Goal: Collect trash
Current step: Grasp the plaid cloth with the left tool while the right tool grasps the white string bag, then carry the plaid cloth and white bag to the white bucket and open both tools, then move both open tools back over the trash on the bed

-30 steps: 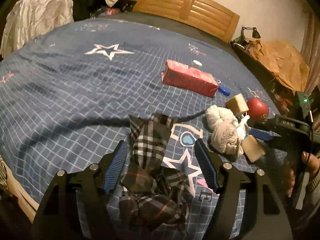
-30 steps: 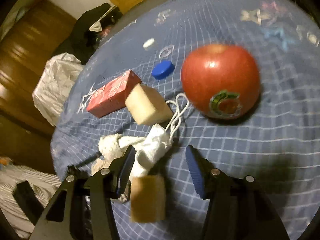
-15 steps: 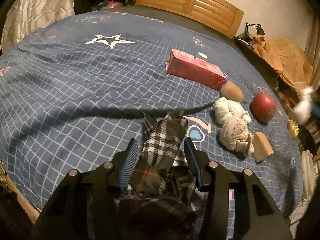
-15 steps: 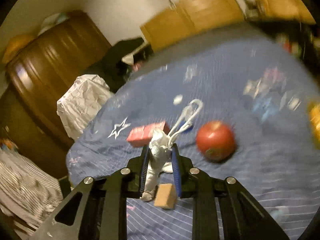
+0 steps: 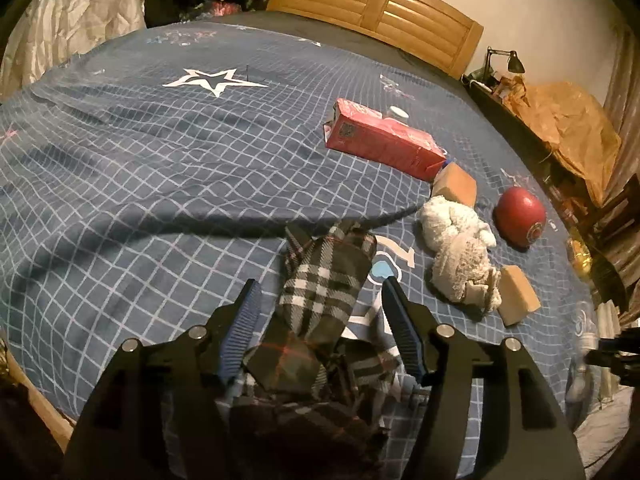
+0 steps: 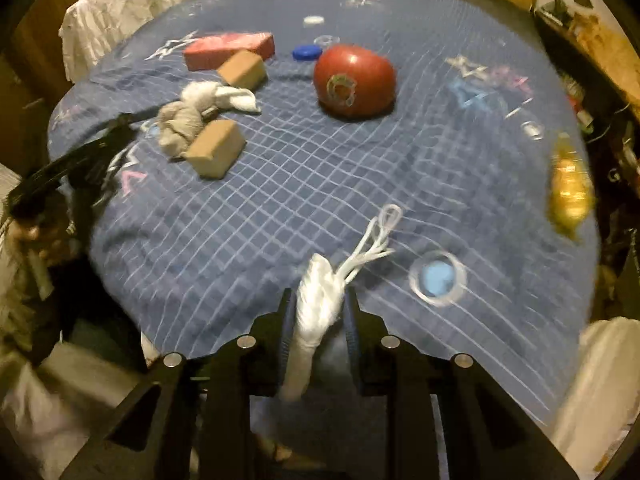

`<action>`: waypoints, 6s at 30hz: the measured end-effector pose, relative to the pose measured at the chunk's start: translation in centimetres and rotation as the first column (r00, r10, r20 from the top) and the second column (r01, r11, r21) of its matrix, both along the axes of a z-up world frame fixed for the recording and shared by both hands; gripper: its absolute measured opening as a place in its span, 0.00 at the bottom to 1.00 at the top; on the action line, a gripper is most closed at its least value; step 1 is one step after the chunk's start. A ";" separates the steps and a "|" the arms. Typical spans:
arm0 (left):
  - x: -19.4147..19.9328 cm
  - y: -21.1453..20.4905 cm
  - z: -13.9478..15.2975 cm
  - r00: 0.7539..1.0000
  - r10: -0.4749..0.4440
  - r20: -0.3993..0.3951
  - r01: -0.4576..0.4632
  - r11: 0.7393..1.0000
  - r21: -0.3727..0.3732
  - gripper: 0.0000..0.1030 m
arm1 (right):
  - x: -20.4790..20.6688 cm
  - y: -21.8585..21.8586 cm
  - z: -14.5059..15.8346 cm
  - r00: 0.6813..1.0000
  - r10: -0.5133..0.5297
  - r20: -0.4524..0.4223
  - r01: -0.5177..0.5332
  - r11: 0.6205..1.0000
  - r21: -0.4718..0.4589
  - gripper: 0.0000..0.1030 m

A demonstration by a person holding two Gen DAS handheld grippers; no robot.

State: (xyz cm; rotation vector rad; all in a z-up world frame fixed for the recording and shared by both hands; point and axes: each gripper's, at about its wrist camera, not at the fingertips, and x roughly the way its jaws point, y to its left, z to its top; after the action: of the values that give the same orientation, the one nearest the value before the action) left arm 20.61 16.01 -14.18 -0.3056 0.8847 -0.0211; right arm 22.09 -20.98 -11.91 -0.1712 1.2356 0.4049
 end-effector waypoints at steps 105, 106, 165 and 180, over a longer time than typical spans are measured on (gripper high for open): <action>-4.5 -48.4 14.6 0.681 -0.684 0.261 0.526 0.705 0.477 0.37 | -23.6 -33.6 11.7 0.532 -0.610 0.587 0.649 0.739 0.180 0.22; -4.5 -49.7 14.6 0.667 -0.700 0.255 0.542 0.691 0.478 0.37 | -24.0 -34.6 11.7 0.523 -0.622 0.583 0.662 0.727 0.182 0.22; -4.1 -64.5 7.0 0.453 -0.888 0.082 0.803 0.446 0.395 0.79 | -21.0 -47.4 8.7 0.436 -0.765 0.473 0.719 0.613 0.327 0.46; -2.8 -50.0 7.7 0.759 -0.594 0.268 0.447 0.773 0.450 0.86 | -23.9 -34.7 8.2 0.227 -0.568 0.791 0.675 0.677 0.293 0.64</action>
State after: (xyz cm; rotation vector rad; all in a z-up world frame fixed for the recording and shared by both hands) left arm 17.79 -33.96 -6.52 0.3075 0.5232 -0.4374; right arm -1.82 -55.64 -3.66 0.0650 0.2276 -0.4826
